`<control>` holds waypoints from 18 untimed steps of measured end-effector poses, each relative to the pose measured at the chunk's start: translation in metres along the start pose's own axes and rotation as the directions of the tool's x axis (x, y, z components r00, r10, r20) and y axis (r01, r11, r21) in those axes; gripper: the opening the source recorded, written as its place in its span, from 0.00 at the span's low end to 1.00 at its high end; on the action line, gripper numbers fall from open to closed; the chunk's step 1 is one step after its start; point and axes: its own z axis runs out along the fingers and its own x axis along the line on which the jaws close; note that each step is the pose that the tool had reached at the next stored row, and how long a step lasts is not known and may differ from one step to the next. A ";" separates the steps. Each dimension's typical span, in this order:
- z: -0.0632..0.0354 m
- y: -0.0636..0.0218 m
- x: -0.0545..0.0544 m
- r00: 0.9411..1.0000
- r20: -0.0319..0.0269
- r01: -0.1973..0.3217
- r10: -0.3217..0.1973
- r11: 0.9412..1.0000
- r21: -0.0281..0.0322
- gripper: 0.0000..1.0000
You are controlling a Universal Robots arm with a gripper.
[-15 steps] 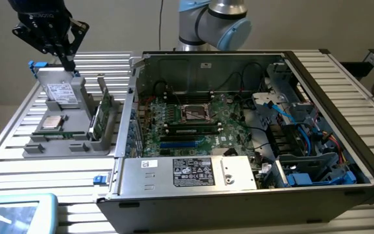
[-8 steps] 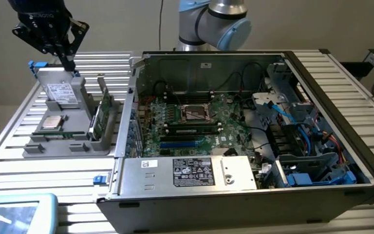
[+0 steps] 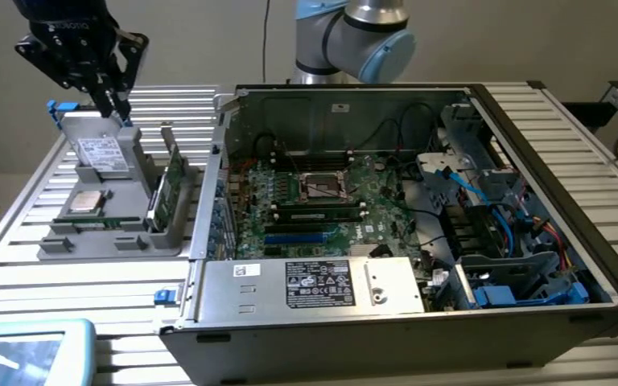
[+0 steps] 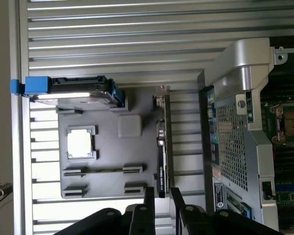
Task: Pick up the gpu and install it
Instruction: 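Pick up the gpu and move the gpu toward the slot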
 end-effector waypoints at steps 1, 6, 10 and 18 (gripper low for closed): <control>0.0000 0.0000 0.000 1.000 0.000 0.000 0.000 1.000 0.000 0.30; 0.0064 0.0013 0.000 1.000 0.000 0.000 0.000 1.000 0.000 0.42; 0.0131 0.0041 0.000 1.000 0.001 0.000 0.000 1.000 0.000 0.42; 0.0259 0.0045 -0.001 1.000 0.001 0.000 0.000 1.000 -0.005 0.42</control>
